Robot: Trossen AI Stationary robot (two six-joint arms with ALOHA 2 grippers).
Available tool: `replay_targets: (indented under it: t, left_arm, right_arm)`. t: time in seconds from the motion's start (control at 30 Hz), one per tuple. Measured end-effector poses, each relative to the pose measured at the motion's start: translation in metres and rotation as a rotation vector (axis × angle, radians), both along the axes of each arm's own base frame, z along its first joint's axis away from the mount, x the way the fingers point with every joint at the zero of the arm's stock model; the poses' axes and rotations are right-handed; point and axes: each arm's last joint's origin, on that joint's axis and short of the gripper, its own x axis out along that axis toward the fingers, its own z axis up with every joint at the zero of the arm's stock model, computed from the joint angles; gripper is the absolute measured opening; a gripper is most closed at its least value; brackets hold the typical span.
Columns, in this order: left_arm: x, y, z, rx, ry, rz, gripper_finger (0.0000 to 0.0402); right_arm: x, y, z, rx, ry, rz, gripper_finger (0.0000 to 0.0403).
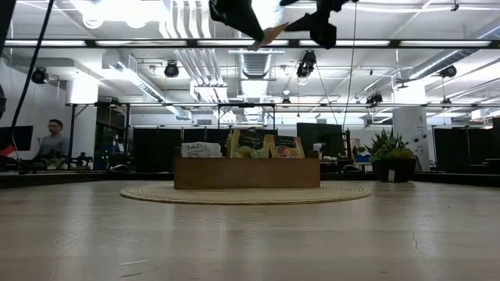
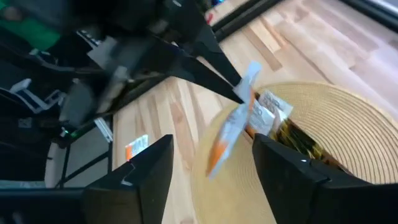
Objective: Pick & Place Tea
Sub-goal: Put the white tea bag into the left section of the wooden organizer
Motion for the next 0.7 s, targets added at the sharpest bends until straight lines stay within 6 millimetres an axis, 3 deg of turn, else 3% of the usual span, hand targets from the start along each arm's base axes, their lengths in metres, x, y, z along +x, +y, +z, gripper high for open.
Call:
replay_targets:
  t: [0.37, 0.7]
  left_arm:
    - [0.004, 0.000, 0.000, 0.021, -0.001, -0.026, 0.0000]
    - [0.004, 0.000, 0.001, 0.024, -0.002, -0.033, 0.0000]
  right_arm:
    - [0.021, -0.004, -0.024, 0.032, 0.069, 0.054, 0.0202]
    - [0.020, -0.004, -0.022, 0.017, 0.059, 0.081, 0.0022]
